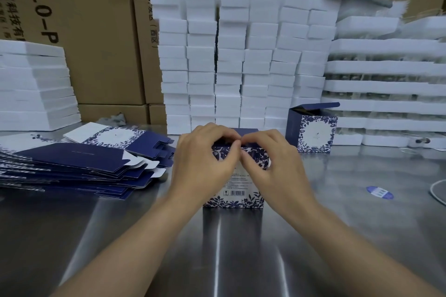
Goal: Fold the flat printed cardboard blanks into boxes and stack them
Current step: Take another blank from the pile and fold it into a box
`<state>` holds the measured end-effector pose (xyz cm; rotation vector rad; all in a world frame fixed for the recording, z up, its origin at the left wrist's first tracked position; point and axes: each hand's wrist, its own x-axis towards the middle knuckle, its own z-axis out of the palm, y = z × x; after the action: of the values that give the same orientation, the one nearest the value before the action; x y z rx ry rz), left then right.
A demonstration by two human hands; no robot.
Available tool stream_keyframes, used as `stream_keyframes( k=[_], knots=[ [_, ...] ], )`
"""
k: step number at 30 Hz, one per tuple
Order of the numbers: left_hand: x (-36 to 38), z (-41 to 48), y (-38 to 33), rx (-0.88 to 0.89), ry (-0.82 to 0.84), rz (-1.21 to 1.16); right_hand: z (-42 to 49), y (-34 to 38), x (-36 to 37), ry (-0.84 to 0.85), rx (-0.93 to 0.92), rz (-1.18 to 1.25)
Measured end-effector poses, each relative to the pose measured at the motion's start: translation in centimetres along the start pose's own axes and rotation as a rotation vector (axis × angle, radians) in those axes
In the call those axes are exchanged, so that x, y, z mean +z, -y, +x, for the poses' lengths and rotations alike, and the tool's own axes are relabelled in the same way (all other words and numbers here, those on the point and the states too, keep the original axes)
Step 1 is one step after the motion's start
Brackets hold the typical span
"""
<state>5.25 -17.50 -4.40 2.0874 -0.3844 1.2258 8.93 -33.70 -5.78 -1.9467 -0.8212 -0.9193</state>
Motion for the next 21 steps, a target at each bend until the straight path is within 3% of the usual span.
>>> stream_keyframes(
  k=[7,21],
  knots=[
    [-1.0,0.3,1.4,0.045,0.097,-0.041,0.1,-0.5,0.0,0.010,0.042,0.104],
    [-1.2,0.6,2.4,0.068,0.094,0.002,0.8,-1.6,-1.2,0.065,0.098,0.171]
  ],
)
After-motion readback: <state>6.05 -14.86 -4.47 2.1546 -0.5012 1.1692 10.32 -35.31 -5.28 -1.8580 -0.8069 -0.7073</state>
